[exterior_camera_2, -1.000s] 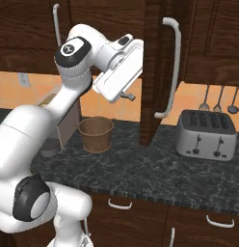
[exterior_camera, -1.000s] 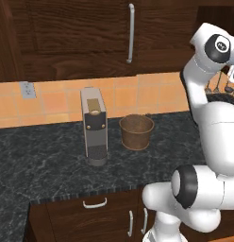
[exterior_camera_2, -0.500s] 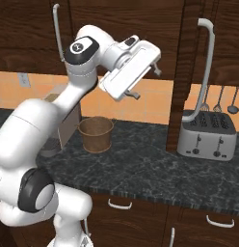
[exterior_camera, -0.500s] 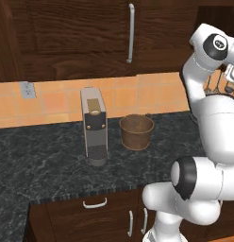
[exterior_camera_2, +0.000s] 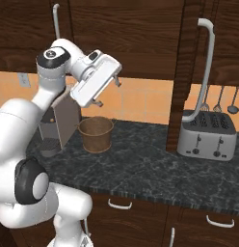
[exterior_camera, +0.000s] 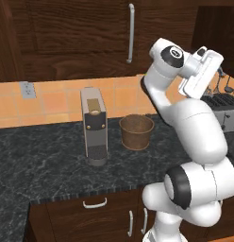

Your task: Open the cabinet, pick up the bread from the cabinet and place it in the basket. Then move the basket to the dining counter.

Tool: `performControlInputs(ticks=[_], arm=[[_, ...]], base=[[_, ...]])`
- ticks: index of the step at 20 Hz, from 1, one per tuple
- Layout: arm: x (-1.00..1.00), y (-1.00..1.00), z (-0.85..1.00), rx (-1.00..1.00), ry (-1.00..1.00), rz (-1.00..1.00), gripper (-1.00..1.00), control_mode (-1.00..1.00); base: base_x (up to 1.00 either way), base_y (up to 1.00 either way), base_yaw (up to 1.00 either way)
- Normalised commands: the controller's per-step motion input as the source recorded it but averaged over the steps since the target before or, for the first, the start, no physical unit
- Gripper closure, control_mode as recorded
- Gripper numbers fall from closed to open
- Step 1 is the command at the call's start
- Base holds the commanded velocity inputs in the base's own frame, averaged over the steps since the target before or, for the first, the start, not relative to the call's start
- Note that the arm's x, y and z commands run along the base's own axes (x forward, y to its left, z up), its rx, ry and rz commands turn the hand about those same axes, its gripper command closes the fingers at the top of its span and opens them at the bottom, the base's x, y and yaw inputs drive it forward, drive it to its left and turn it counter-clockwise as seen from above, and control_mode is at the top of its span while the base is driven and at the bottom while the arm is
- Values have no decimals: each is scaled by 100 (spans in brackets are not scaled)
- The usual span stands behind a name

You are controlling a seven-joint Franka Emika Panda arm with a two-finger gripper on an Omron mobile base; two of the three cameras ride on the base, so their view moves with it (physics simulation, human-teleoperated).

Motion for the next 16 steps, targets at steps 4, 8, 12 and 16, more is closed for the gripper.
performControlInputs(ticks=[4,8,12,16], arm=[[27,100,-92,25,-42,-9,-100,-100],[3,61,-65,36,-74,-28,-100,-100],[1,38,-18,48,-82,-44,-100,-100],[4,54,35,9,-84,-14,-100,-100]], base=[[0,0,0],[0,0,0],[0,0,0],[0,0,0]])
